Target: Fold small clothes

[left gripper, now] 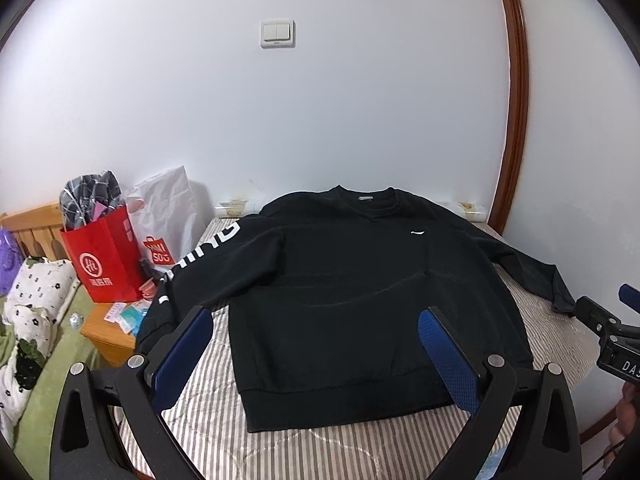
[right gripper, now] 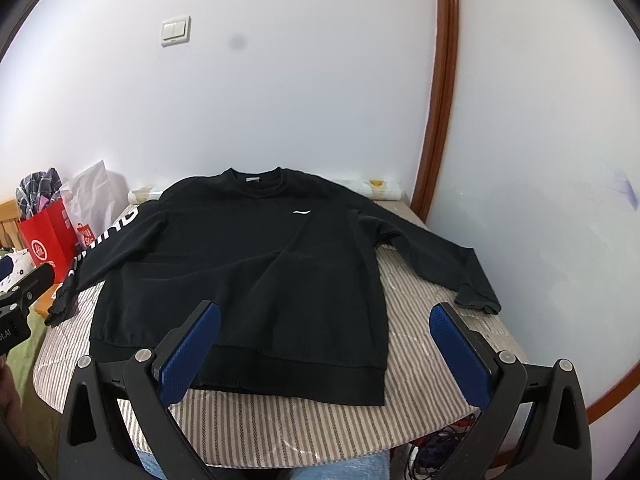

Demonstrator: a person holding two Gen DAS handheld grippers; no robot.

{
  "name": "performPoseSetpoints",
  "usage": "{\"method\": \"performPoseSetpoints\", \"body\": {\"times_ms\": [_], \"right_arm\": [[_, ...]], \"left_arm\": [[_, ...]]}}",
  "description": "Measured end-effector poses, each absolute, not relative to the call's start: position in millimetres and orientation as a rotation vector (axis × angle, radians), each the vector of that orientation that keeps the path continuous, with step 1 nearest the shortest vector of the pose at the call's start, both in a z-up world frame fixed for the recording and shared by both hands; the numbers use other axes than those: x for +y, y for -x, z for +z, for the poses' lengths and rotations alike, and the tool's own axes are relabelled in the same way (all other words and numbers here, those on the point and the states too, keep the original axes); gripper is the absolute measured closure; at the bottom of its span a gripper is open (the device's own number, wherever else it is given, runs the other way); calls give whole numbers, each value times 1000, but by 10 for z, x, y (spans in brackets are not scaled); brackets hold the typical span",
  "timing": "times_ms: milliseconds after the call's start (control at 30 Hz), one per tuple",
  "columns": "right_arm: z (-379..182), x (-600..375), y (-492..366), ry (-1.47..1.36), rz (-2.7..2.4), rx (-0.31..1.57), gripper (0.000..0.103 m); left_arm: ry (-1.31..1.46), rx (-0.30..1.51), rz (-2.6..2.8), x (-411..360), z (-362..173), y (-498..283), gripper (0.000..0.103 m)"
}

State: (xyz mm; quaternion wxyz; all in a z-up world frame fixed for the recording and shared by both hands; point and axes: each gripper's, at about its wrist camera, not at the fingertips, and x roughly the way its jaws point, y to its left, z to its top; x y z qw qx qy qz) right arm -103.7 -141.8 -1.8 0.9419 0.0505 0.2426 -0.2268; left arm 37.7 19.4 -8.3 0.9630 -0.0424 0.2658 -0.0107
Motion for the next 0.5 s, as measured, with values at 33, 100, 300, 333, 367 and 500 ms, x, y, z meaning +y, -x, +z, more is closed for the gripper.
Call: {"method": "performPoseSetpoints", "body": {"times_ms": [33, 100, 300, 333, 367, 500], "right_arm": [[-22, -1430, 986, -101, -460, 501, 0], [-34, -1431, 917, -95, -464, 506, 0], [-174, -1480, 637, -61, -476, 526, 0], [-210, -1509, 582, -69, -475, 533, 0], [-260, -1542, 511, -83, -471, 546, 0], [-459, -1637, 273, -110, -470, 596, 5]], "left_arm": [[79, 543, -12, 208, -101, -423, 0], [70, 546, -4, 242, -152, -535, 0], [61, 632, 26, 463, -507, -934, 0], [63, 649, 40, 538, -608, -1029, 0], [66, 651, 54, 594, -669, -1089, 0], [104, 718, 115, 906, -953, -1330, 13]]}}
